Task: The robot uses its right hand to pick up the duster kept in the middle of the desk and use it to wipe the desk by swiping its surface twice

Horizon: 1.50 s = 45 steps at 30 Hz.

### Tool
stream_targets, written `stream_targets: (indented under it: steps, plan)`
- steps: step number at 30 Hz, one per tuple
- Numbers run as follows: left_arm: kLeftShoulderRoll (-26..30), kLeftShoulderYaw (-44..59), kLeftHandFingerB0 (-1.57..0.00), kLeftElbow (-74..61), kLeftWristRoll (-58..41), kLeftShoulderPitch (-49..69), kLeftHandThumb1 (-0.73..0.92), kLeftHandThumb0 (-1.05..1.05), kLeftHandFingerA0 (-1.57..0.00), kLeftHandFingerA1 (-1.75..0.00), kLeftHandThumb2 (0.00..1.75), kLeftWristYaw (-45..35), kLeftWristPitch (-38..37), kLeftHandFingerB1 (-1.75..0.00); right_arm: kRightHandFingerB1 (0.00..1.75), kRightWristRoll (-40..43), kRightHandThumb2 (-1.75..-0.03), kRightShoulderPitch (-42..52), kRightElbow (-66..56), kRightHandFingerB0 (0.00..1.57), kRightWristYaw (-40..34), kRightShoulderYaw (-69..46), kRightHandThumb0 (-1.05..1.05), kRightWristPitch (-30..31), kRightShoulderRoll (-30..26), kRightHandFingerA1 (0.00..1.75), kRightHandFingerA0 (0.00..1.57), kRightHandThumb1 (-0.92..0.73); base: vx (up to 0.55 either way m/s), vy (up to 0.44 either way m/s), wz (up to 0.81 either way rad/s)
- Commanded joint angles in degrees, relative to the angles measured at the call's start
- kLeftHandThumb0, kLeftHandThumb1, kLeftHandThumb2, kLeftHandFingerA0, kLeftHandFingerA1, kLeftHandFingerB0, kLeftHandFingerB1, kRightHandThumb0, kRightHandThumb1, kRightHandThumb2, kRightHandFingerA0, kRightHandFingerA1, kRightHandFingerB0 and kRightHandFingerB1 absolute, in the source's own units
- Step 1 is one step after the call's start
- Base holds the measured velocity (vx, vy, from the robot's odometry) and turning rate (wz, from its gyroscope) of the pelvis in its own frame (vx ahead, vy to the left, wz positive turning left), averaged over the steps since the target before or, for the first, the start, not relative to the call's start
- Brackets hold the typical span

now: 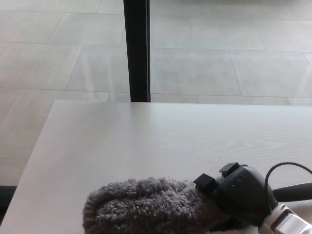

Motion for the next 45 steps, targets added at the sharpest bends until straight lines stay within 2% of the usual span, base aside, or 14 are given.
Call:
stream_targets:
  steps: [1, 7, 12, 13, 14, 18, 25, 31, 32, 36, 40, 41, 43, 45]
  plan:
    - [0.5, 0.0, -0.7, 0.1, -0.7, 0.3, 0.55, -0.41, -0.76, -0.58, 0.57, -0.2, -0.5, -0.5, 1.07, -7.6, -0.72, -3.3, 6.0, 0.75, -9.0, 5.8, -0.26, -16.7, -2.3, 1.75, 0.83, -0.65, 0.0, 0.0, 0.0]
    - [0.5, -0.6, -0.72, 0.1, -0.1, 0.9, 0.54, -0.45, -0.77, -0.57, 0.57, 0.0, -1.3, -0.49, 1.12, -10.1, -0.91, -7.8, 10.4, 0.7, -19.9, 8.8, -0.26, -18.3, 2.3, 1.75, 0.94, -0.68, 0.0, 0.0, 0.0]
    - [0.5, -1.3, -0.69, -0.2, 0.2, 1.0, 0.55, -0.45, -0.78, -0.6, 0.57, 0.3, -1.7, -0.48, 1.42, -2.8, -0.92, -7.5, 11.0, 0.68, -9.1, 3.1, -0.27, -12.8, 7.3, 1.75, 0.87, -0.62, 0.0, 0.0, 0.0]
    - [0.3, -1.0, -0.68, -0.3, -0.4, 1.1, 0.55, -0.45, -0.78, -0.61, 0.57, -0.1, -1.6, -0.49, 1.27, -0.2, -0.9, -7.1, 10.2, 0.69, -2.4, 1.1, -0.25, -11.3, 7.9, 1.73, 1.11, -0.64, 0.0, 0.0, 0.0]
    - [0.0, -0.7, -0.7, -0.3, -0.7, 1.0, 0.55, -0.45, -0.77, -0.61, 0.57, 0.0, -1.5, -0.5, 1.04, 1.2, -0.74, -7.3, 11.9, 0.78, -1.1, -1.0, -0.27, -9.5, 9.1, 1.75, 0.85, -0.65, 0.0, 0.0, 0.0]
    - [-0.3, 0.2, -0.7, 0.2, -1.5, 1.1, 0.54, -0.41, -0.78, -0.63, 0.56, -0.1, -1.1, -0.51, 0.75, 1.3, -0.64, -6.5, 13.1, 0.76, 5.0, -4.8, -0.26, -2.9, 9.8, 1.72, 0.86, -0.7, 0.0, 0.0, 0.0]
    - [0.0, 0.2, -0.68, -0.1, -1.3, 2.1, 0.59, -0.37, -0.78, -0.63, 0.58, -0.4, -1.3, -0.49, 1.26, 1.7, -0.77, -6.0, 26.1, 0.77, 4.9, -9.8, -0.26, 1.8, 9.0, 1.75, 0.88, -0.55, 0.0, 0.0, 0.0]
    - [-0.5, 0.4, -0.71, -0.1, -1.5, 2.3, 0.59, -0.39, -0.74, -0.59, 0.58, -0.9, -1.3, -0.5, 1.1, 3.1, -0.9, -5.8, 33.3, 0.8, 7.5, -13.9, -0.42, 7.4, 5.4, 1.38, 1.18, -0.47, 0.0, 0.0, 0.0]
    - [-0.5, 0.0, -0.71, -0.2, -1.1, 2.4, 0.6, -0.4, -0.75, -0.58, 0.58, -0.7, -1.6, -0.49, 1.38, 3.7, -0.66, -5.5, 34.2, 0.68, 6.8, -14.8, -0.29, 6.9, 3.8, 1.75, 0.89, -0.6, 0.0, 0.0, 0.0]
    - [-0.6, 1.0, -0.71, -0.1, -2.1, 2.6, 0.61, -0.39, -0.76, -0.63, 0.58, -1.4, -1.4, -0.5, 1.44, 3.7, -0.72, -5.1, 35.5, 0.69, 6.7, -15.9, -0.3, 7.8, 1.3, 1.75, 0.91, -0.63, 0.0, 0.0, 0.0]
    - [-0.6, 1.9, -0.72, 0.1, -2.5, 2.7, 0.59, -0.35, -0.78, -0.63, 0.58, -1.3, -0.9, -0.51, 1.28, 5.2, -0.7, -4.3, 37.0, 0.71, 8.3, -18.1, -0.32, 9.3, -0.2, 1.75, 0.89, -0.69, 0.0, 0.0, 0.0]
    - [-0.6, 2.2, -0.72, 0.0, -2.9, 2.7, 0.59, -0.35, -0.74, -0.63, 0.58, -1.5, -0.4, -0.52, 1.09, 5.0, -0.96, -4.3, 37.6, 0.77, 10.8, -18.1, -0.47, 11.7, -0.4, 1.37, 1.16, -0.53, 0.0, 0.0, 0.0]
    - [-0.7, 1.9, -0.72, 0.2, -2.5, 2.6, 0.58, -0.36, -0.75, -0.6, 0.57, -1.1, -0.2, -0.51, 1.0, 5.3, -0.95, -4.3, 38.1, 0.73, 12.9, -18.5, -0.45, 14.1, -0.4, 1.36, 1.15, -0.51, 0.0, 0.0, 0.0]
    - [-0.7, 2.0, -0.69, 0.2, -2.7, 2.7, 0.6, -0.34, -0.75, -0.63, 0.57, -1.3, 0.0, -0.53, 1.08, 5.3, -0.64, -4.0, 38.3, 0.71, 13.2, -18.6, -0.41, 15.2, -0.5, 1.75, 0.86, -0.71, 0.0, 0.0, 0.0]
